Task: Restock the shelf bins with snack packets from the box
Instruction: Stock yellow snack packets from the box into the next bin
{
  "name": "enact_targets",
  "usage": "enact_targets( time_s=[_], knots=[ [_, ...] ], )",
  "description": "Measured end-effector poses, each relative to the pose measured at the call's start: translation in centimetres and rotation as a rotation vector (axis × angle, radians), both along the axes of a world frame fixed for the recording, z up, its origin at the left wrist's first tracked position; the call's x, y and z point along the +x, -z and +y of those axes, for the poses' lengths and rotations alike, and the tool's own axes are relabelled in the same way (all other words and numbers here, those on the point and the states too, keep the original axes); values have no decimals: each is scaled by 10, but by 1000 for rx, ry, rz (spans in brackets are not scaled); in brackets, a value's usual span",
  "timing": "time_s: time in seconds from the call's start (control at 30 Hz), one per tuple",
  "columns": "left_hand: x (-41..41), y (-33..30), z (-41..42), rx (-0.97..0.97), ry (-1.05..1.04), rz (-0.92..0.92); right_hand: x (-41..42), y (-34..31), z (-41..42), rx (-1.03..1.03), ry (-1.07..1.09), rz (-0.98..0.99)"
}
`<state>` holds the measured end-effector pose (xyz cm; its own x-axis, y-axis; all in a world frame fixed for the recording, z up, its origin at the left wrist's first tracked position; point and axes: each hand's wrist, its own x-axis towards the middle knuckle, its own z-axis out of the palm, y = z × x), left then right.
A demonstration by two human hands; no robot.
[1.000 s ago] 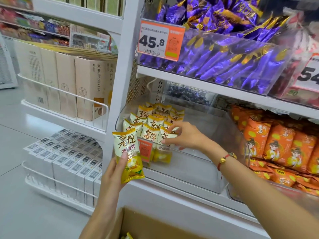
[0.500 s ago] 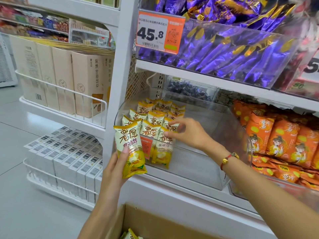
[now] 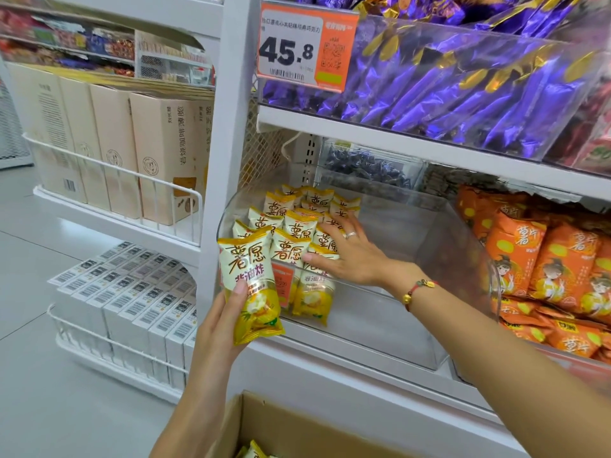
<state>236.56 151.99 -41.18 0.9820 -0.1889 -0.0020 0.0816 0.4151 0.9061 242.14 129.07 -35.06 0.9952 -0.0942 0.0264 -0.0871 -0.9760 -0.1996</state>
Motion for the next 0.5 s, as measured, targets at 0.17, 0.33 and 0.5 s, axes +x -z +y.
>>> enact_targets(
  time_s=[0.17, 0.33, 0.5],
  knots=[
    [3, -2, -1, -26, -27, 35, 7, -13, -6, 113, 20, -20],
    [6, -10, 4, -39, -43, 1, 18, -10, -12, 440, 234, -223],
    [12, -14, 13, -52, -109, -27, 25, -3, -20, 305, 163, -35]
  ],
)
